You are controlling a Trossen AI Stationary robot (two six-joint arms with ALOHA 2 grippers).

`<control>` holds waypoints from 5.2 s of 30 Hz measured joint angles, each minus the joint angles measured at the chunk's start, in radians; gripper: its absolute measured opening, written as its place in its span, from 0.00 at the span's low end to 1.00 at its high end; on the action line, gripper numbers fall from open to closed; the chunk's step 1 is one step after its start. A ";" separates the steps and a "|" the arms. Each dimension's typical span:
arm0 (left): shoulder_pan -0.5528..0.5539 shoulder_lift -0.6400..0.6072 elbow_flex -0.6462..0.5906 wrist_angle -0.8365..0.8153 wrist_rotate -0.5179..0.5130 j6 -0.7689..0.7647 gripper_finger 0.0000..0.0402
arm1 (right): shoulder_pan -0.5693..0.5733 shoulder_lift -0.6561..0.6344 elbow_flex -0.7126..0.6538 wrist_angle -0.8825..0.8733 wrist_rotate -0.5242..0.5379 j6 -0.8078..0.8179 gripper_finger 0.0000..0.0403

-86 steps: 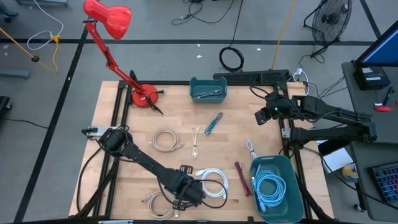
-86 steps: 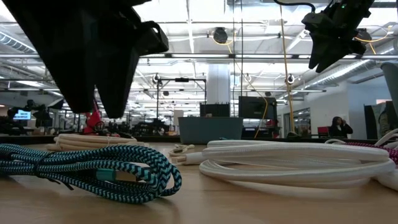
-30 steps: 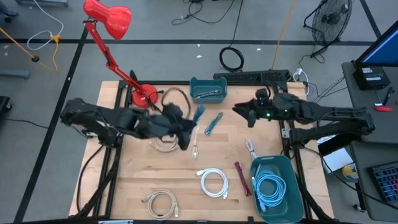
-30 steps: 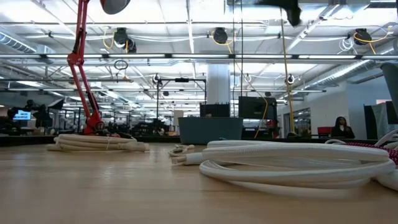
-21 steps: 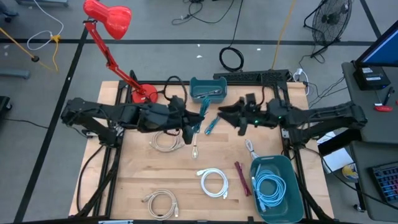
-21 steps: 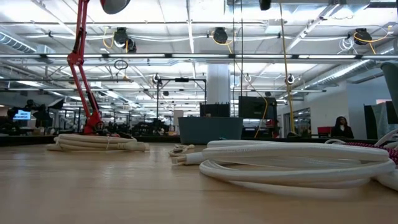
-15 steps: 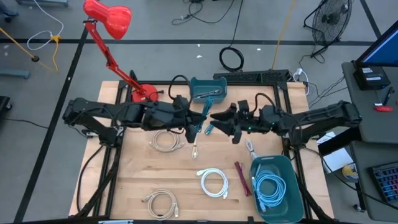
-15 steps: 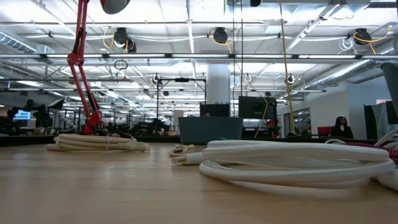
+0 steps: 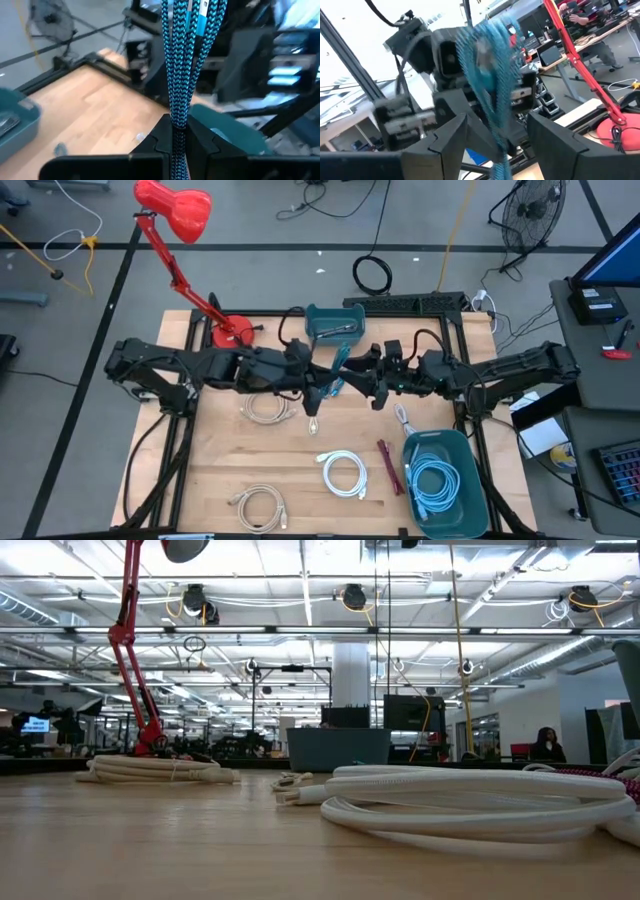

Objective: Pick & Place USB Port
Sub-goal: Put the bottom blue and white charger cable into the top blue bin

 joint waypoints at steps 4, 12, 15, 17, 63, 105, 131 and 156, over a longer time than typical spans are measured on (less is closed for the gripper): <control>0.007 0.011 0.000 -0.002 0.023 0.001 0.06 | 0.000 0.000 0.000 0.002 0.001 -0.004 0.47; 0.020 0.017 0.000 0.001 0.024 0.008 0.06 | 0.000 0.000 0.000 -0.010 0.001 -0.004 0.34; 0.025 0.017 0.000 0.002 0.033 0.008 0.06 | 0.000 0.000 0.000 -0.010 0.002 -0.012 0.25; 0.027 0.017 0.000 0.003 0.045 0.007 0.06 | -0.001 0.000 0.000 -0.010 0.003 -0.015 0.19; -0.075 -0.041 -0.001 -0.397 -0.067 -0.107 0.39 | -0.544 -0.041 0.001 -0.319 -0.089 0.040 0.02; 0.074 -0.041 -0.001 -0.547 -0.082 -0.135 0.39 | -0.809 0.673 0.662 -0.992 -0.549 -0.789 0.02; 0.050 -0.041 -0.001 -0.602 -0.077 -0.176 0.39 | -0.721 0.774 0.660 -1.033 -0.308 -1.014 0.02; 0.050 -0.041 -0.001 -0.641 -0.065 -0.181 0.39 | -0.742 0.889 0.660 -0.958 -0.226 -1.092 0.04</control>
